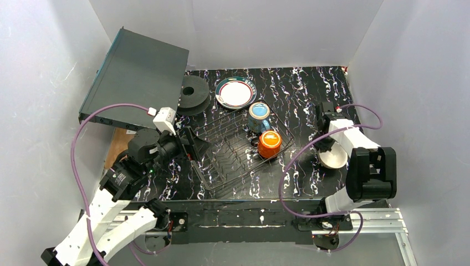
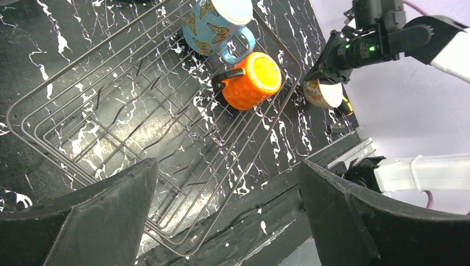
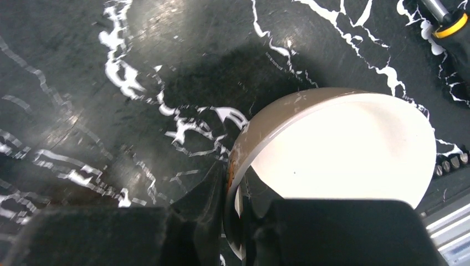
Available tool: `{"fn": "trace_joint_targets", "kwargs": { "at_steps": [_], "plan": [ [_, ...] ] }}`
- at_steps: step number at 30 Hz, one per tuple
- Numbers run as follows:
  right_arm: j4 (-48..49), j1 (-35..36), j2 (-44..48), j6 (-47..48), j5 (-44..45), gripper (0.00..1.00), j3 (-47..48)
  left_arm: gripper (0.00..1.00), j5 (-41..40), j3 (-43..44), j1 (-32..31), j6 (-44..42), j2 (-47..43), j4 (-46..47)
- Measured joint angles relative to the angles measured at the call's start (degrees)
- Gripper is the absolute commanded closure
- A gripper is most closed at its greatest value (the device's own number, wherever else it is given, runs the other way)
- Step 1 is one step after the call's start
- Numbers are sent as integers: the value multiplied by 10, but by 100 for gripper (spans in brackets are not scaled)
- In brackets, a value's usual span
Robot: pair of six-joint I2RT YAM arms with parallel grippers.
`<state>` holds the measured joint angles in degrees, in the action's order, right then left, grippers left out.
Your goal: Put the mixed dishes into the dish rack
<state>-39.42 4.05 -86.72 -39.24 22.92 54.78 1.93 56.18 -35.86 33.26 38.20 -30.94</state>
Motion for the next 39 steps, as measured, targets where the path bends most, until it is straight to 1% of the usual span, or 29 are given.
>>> {"fn": "trace_joint_targets", "kwargs": {
  "at_steps": [2,4,6,8,11,13,14,15,18,20,24,27,31,35,39],
  "plan": [
    [-19,10,12,2,-3,99,16,2,0,0,0,1,0,0],
    [-33,31,44,7,-9,99,48,2,1,0,0,2,0,0],
    [-24,52,85,15,-21,99,80,2,2,0,0,3,1,0],
    [1,68,132,26,-52,99,103,2,3,0,0,4,2,0],
    [52,73,201,42,-138,99,113,2,5,0,0,5,4,0],
    [94,71,239,49,-231,99,111,2,5,0,0,9,4,0],
    [98,71,242,49,-239,99,111,2,5,0,0,9,4,0],
    [138,71,255,47,-319,99,109,2,5,0,0,10,4,0],
    [232,85,247,19,-463,99,109,2,7,0,0,14,4,0],
    [309,110,223,-14,-550,99,109,2,8,0,0,15,5,0],
    [446,172,171,-80,-674,99,105,2,12,0,0,20,10,0],
    [501,205,153,-109,-726,99,99,2,15,0,0,24,11,0],
    [584,229,135,-152,-772,99,88,2,21,0,0,34,12,0],
    [653,238,118,-193,-798,99,77,2,37,-2,0,56,18,14],
    [730,238,98,-249,-808,99,62,2,61,-17,0,86,33,49]
  ]
}}
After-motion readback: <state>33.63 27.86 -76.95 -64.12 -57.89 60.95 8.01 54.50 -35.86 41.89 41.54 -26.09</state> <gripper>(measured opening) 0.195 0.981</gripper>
